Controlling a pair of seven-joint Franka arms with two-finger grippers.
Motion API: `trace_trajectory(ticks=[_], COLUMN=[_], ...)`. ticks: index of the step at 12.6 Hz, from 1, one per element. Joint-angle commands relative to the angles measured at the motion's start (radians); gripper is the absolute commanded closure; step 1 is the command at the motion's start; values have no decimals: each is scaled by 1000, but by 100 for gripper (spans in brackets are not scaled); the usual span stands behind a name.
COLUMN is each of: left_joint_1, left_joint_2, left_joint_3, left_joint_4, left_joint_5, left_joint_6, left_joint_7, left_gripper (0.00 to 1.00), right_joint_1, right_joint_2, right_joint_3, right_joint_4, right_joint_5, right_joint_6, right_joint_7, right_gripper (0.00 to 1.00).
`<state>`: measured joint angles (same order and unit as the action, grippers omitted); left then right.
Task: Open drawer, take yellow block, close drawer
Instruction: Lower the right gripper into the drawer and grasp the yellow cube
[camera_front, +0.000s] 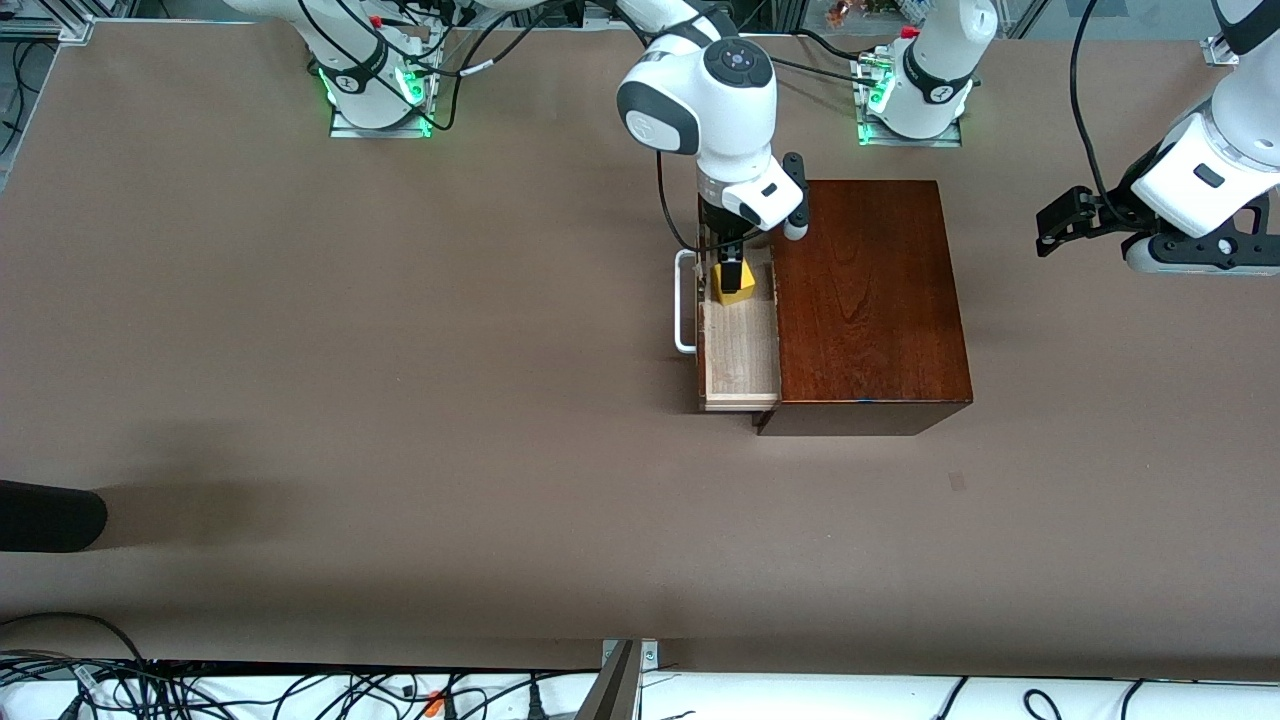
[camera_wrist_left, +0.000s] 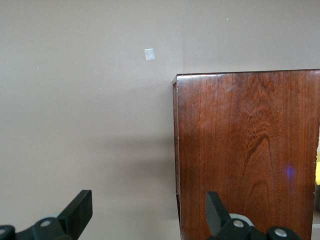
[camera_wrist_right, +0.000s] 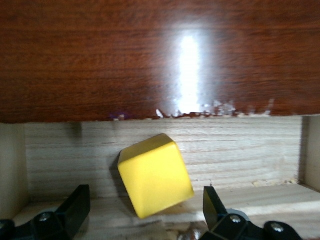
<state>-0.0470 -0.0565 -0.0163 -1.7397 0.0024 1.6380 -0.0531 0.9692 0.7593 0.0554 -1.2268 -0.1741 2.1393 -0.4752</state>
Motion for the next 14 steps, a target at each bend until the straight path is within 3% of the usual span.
trace_trajectory(ticks=[1, 8, 10, 13, 14], left_joint_1=[13, 13, 13, 13, 13], left_joint_2=[11, 11, 11, 11, 11], left_joint_3=[-10, -10, -10, -10, -10], left_joint_4=[29, 29, 29, 29, 29], left_joint_5=[-5, -9, -12, -13, -13], left_joint_6=[-26, -27, -27, -27, -27], left_joint_7=[-7, -7, -5, -5, -5], left_gripper=[0, 0, 0, 0, 0], right_joint_1=[11, 11, 11, 11, 11], right_joint_2=[37, 55, 54, 52, 48], right_joint_3=[-8, -11, -11, -12, -12], right_joint_4=[41, 41, 41, 41, 41], right_joint_5=[-27, -28, -28, -27, -27], right_joint_6=[22, 60, 60, 56, 50], right_joint_7=[-16, -26, -45, -40, -39], right_gripper=[0, 3, 16, 54, 63])
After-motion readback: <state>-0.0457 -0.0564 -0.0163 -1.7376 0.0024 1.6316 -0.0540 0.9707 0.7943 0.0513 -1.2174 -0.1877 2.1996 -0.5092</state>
